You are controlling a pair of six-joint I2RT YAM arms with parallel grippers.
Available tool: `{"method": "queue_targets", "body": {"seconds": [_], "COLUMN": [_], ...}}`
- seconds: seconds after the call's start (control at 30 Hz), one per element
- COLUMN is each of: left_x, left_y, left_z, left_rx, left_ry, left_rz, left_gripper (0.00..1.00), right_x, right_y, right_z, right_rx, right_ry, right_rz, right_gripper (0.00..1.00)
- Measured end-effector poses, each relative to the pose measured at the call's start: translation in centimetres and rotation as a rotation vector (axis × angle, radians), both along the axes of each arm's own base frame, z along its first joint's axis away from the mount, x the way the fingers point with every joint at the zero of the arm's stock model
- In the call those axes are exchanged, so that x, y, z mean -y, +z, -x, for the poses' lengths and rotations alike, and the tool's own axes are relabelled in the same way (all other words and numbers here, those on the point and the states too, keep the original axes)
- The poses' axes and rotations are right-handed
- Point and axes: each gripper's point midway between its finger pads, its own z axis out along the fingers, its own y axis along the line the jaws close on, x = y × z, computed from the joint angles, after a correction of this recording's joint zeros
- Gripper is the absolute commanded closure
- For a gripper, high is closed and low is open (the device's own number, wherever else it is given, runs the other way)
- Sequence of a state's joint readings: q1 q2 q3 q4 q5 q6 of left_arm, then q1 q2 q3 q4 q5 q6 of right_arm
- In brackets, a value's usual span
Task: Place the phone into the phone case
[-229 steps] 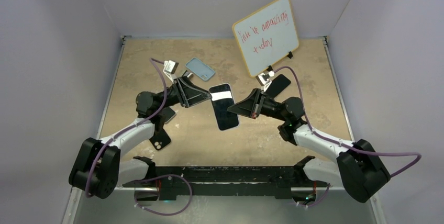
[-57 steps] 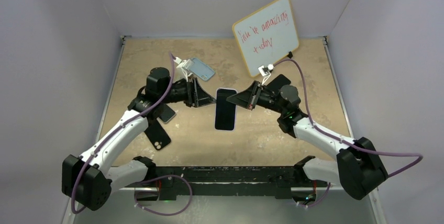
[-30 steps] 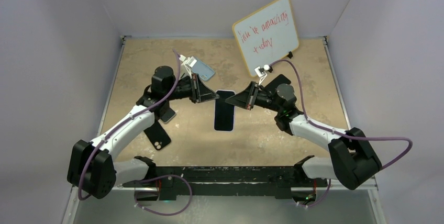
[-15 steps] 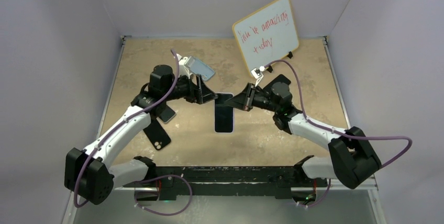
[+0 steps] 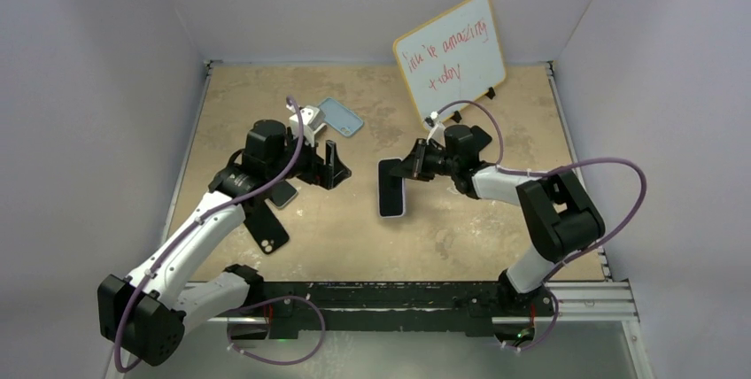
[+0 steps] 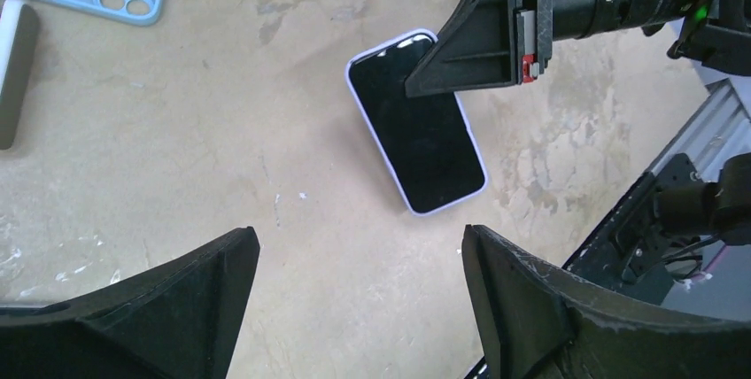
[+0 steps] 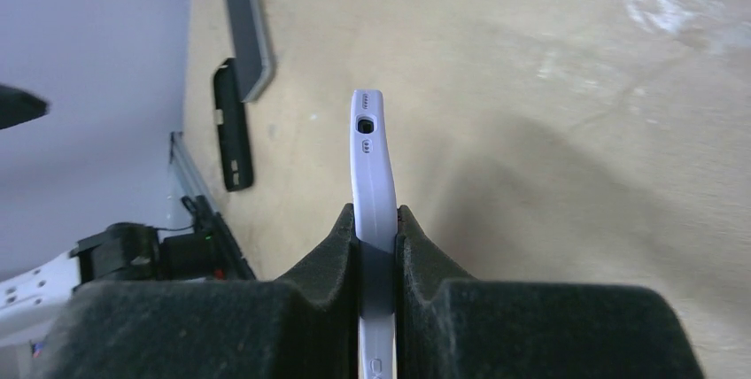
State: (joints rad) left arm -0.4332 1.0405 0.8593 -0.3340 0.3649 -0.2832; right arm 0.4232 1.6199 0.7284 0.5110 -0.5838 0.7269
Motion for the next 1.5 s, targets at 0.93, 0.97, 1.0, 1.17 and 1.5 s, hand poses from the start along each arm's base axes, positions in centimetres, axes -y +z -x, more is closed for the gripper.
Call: {"method": "queue_targets", "body": {"seconds": [0.93,0.97,1.0,1.17,1.5], "left_x": [-1.5,-1.6,-1.8,-2.4,-3.8], "left_y": [-0.8,-0.7,-0.6,-0.3,-0.7], "left_z": [0.2,0.1,0.1,-0.2,-0.4], "left_rx": [0.011,0.016,0.021,0.042,0.038], "left_ry": [0.038,0.047,0.054,0.094,0.156], "left_rz": [-0.070,-0.073,-0.075,-0.090,-0.135], "left_gripper": [0.09,0.09,0.09,0.08,0.06], "right_x": [7.2,7.6,8.1,11.6,18.5], "right_y": [-3.6,-3.4,-3.3,-3.3,-3.1], "right_z": [-5.1,-5.5,-5.9,-8.0,-11.2], "right_rx": [-0.064,-0.066,-0.070,-0.138,-0.272], "right_ry": [-0.307,-0.338,-0.374,-0.609,-1.035], "right_rz": [0.434,0.452,0.473,0.595,0.741], "right_gripper": [0.29,0.25,0.21,0.01,0.01]}}
